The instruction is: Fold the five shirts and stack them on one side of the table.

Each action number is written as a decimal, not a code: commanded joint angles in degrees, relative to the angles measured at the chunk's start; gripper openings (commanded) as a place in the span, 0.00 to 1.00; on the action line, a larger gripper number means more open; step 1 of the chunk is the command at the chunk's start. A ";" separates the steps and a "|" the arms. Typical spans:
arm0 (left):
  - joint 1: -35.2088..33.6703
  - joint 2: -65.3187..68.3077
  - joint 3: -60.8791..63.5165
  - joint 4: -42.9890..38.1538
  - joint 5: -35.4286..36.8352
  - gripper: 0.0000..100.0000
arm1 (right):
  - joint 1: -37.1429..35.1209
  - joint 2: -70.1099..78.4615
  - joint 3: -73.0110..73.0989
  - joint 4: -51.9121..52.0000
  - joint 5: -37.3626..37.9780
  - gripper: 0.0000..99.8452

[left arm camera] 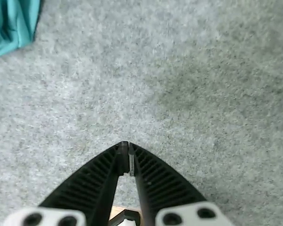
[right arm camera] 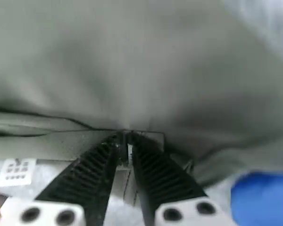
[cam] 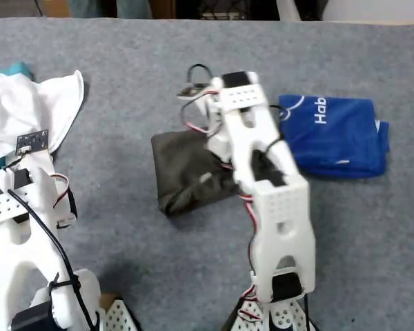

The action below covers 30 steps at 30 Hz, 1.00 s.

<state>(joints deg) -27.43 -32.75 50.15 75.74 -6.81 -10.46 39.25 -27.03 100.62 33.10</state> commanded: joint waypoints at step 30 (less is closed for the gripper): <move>39.60 33.49 -39.08 -14.24 15.65 0.03 | 17.49 -48.57 41.89 -7.12 -7.12 0.01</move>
<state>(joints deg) 9.41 -9.36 18.86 64.40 7.34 4.31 -4.62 11.91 93.32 24.13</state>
